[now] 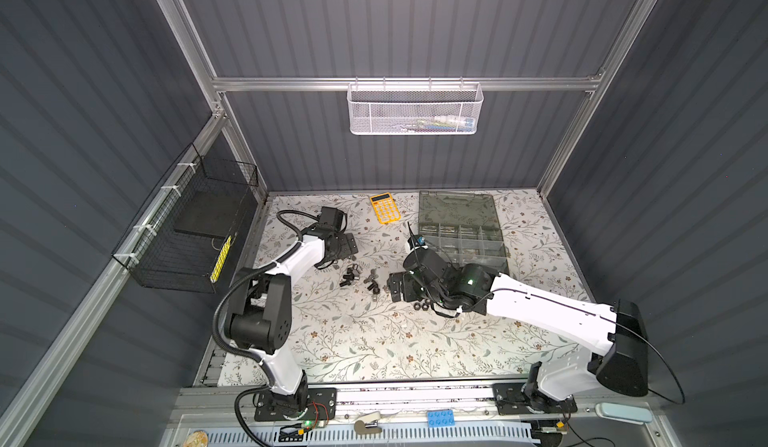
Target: Sort the screws and nuts into containers
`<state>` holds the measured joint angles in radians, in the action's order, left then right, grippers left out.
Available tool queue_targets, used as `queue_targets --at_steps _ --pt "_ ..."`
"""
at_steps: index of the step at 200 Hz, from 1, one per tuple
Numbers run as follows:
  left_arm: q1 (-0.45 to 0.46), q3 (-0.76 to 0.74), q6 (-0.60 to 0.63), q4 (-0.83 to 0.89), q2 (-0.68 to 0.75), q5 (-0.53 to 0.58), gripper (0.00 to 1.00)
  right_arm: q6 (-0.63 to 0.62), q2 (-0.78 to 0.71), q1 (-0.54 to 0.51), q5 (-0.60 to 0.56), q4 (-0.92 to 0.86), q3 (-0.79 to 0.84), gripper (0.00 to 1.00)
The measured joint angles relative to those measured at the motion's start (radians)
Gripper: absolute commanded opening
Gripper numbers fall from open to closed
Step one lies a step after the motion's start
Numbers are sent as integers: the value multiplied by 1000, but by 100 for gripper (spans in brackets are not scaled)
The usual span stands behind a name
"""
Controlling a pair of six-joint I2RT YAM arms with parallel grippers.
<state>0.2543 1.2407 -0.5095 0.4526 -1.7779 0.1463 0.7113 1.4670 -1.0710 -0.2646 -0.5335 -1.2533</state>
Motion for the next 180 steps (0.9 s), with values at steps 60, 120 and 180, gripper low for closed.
queue_targets --at_steps 60,120,180 --pt "-60 121 11 -18 -182 -49 74 46 -5 -90 -32 11 2 99" --pt "-91 257 30 -11 -277 -54 55 50 -113 -88 -81 5 46 99" --pt "-93 260 30 -5 -310 -54 52 74 -116 -86 -76 19 72 99"
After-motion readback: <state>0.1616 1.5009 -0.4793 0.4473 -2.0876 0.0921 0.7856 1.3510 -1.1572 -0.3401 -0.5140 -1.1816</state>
